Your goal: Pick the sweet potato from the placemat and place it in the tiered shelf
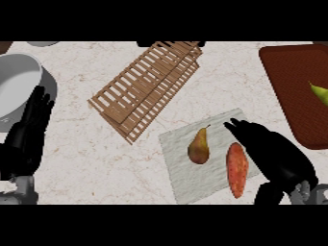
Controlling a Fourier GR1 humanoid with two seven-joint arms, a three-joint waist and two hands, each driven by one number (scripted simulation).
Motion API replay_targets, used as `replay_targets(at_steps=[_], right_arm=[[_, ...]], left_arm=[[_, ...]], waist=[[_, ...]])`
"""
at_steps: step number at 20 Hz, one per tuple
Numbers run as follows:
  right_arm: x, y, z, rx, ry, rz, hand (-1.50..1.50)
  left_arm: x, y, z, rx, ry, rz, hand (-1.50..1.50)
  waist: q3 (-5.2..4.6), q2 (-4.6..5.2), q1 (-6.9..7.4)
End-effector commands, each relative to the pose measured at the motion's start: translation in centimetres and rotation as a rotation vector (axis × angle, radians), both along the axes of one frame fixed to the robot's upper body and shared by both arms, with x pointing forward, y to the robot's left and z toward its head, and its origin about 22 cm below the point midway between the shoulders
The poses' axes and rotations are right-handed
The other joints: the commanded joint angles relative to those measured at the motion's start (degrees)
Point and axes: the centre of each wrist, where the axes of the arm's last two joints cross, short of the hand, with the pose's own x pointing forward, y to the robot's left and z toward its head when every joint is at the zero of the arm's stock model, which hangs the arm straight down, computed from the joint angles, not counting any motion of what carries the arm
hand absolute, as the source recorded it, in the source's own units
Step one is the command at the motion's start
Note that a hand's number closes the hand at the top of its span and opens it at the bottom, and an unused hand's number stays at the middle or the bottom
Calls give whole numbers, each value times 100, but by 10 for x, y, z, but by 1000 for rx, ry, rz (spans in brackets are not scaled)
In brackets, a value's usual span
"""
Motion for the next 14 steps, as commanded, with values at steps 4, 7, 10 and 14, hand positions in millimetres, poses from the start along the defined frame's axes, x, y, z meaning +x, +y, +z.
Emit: replay_targets(at_steps=[4,7,10,14], right_arm=[[0,-9,-44,-21,39,4,-150],[14,-2,-36,-17,39,5,-150],[19,-22,-48,-2,12,0,-150],[12,-11,-59,36,-4,11,-150]], left_arm=[[7,6,-10,-5,8,-5,0],[16,-17,12,9,-6,-5,0],[12,-1,14,-5,18,-6,0],[7,-7,0,-6,1,-1,0]], waist=[[0,5,-9],[0,2,-5],[1,3,0],[0,1,-2]])
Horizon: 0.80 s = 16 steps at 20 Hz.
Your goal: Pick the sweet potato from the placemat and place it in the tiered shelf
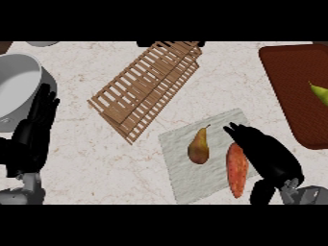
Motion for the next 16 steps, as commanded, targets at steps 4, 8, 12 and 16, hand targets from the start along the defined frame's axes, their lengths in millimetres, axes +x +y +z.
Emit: replay_targets(at_steps=[4,8,12,16], right_arm=[[1,4,-30,43,-12,19,-150],[14,-1,-40,27,5,15,-150],[5,17,-50,6,61,12,-150],[15,5,-58,-12,98,65,150]], left_arm=[[0,18,0,2,-17,14,0],[-10,19,12,-2,-8,-10,0],[5,10,13,9,-22,20,0],[-6,12,-6,-8,3,-19,0]], waist=[[-1,2,10],[-1,-1,19],[-1,1,1],[-1,1,8]])
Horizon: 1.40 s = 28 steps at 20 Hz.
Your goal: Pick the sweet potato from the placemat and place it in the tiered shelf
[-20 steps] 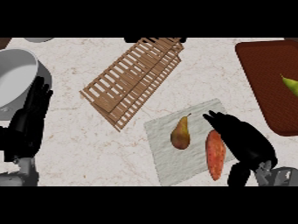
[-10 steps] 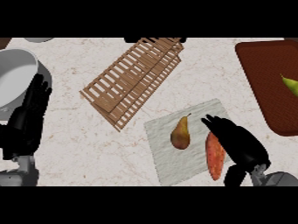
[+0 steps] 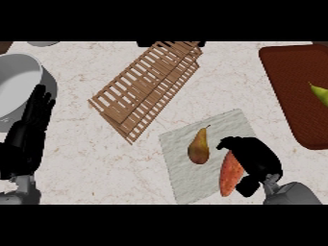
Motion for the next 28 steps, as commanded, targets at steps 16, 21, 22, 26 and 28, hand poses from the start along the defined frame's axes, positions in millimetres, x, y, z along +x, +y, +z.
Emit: replay_targets(at_steps=[16,21,22,26,28], right_arm=[[3,68,9,72,-174,613,150],[-10,85,47,233,-115,602,150],[-36,58,41,262,-120,585,150],[-15,58,97,508,-202,506,150],[-22,63,109,612,-201,444,150]], left_arm=[[-2,-8,9,8,2,-5,0],[2,-1,13,6,0,10,0],[-2,-2,-3,14,7,3,0],[-2,-1,0,-13,4,16,0],[1,1,4,12,3,25,0]], waist=[[7,5,24],[5,-2,-10],[5,-8,-67],[2,-14,-86],[2,-13,-93]])
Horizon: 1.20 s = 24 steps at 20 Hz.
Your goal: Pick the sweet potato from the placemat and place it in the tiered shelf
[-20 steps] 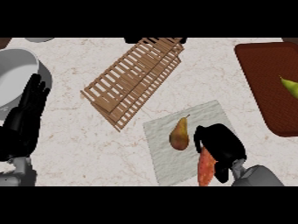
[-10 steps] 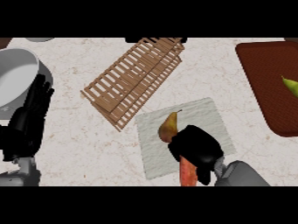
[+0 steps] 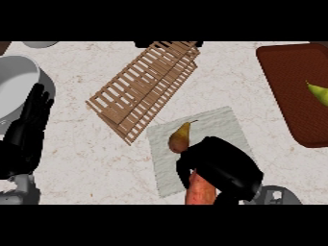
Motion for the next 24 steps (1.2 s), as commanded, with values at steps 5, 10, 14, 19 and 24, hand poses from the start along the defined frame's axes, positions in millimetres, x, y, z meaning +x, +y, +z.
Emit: replay_targets(at_steps=[5,10,14,19,24], right_arm=[[-11,-15,85,297,-41,-210,150],[6,-38,134,291,-147,-296,150],[26,-40,149,322,-124,-328,150],[66,-7,138,339,-146,-381,150],[87,20,126,377,-125,-418,150]], left_arm=[[-1,3,-6,-6,-7,-11,0],[-3,10,4,6,0,-33,0],[6,-14,-5,-7,10,-19,0],[2,-18,-10,-9,-9,-20,0],[10,7,-5,-1,-3,-19,0]], waist=[[-7,3,31],[1,8,85],[3,17,78],[3,31,134],[2,35,135]])
